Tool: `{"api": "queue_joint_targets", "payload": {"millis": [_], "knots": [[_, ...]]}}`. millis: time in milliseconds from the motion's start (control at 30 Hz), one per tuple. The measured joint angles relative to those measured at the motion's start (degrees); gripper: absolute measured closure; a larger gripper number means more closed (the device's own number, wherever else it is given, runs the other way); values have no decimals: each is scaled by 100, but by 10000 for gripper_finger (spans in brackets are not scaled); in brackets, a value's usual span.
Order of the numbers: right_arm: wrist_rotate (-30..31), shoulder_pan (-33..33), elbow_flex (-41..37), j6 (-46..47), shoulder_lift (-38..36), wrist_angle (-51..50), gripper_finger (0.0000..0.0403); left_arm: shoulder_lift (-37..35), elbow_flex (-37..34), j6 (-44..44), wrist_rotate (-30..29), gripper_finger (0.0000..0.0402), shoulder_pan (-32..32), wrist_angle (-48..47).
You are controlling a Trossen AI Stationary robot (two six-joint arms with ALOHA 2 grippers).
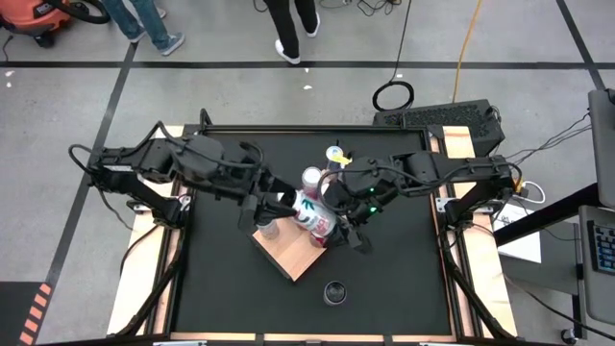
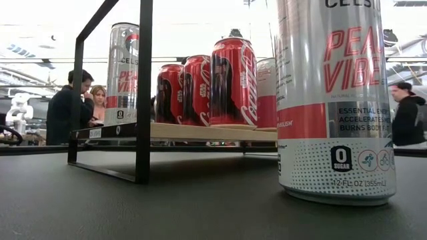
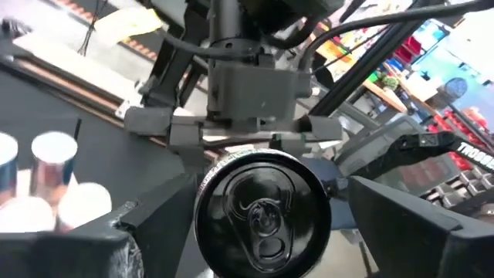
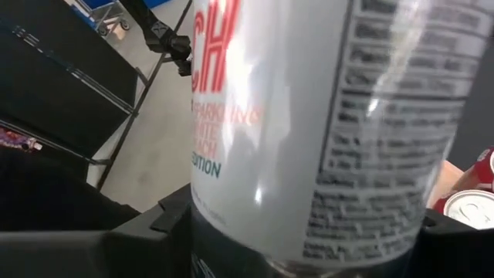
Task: Place canned beverage on shelf
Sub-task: Put the right white pink soda can on the shelf aligned with the other white pink soda can
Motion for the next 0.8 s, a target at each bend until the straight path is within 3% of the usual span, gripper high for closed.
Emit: {"api": "queue_joint_targets", "payload": {"millis": [200, 800], "knots": [[45, -7, 0, 87, 41, 2, 166, 4, -1, -345, 48, 65, -2, -568], [189, -12, 0, 117, 41, 24, 166, 33, -1, -479, 77, 65, -2, -894]]}}
